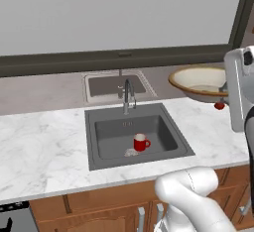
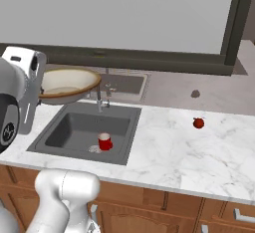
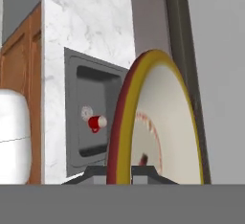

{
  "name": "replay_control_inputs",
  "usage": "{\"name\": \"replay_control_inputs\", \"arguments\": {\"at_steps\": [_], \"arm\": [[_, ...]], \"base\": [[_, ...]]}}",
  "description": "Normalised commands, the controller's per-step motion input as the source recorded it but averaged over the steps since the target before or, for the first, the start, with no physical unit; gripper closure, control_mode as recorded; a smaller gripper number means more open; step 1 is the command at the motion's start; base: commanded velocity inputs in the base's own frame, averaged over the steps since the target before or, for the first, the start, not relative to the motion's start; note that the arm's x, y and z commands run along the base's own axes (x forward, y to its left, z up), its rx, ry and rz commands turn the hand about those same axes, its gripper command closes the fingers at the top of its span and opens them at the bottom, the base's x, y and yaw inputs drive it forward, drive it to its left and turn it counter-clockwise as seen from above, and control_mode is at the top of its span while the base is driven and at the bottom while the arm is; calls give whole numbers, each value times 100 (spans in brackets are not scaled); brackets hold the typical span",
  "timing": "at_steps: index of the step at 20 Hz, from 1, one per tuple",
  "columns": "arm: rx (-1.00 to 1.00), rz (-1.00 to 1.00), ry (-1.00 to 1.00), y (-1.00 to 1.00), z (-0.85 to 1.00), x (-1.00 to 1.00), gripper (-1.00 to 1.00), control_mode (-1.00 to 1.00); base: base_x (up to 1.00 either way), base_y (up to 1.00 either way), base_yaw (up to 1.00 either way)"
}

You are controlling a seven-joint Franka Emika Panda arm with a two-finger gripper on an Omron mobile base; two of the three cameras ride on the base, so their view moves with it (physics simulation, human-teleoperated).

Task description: Pick the mug and place it in the sink. Pick the bowl and place it in the open cabinet and then close the cabinet.

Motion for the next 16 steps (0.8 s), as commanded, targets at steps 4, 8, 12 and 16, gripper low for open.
{"name": "replay_control_inputs", "arguments": {"at_steps": [4, 8, 12, 16], "arm": [[0, 8, 0, 19, 0, -33, 100, -100], [0, 0, 0, 0, 0, 0, 100, 100], [0, 0, 0, 0, 0, 0, 100, 100], [0, 0, 0, 0, 0, 0, 100, 100]], "base": [[0, 0, 0], [-81, 5, 0], [-100, 0, 0], [-100, -8, 0]]}}
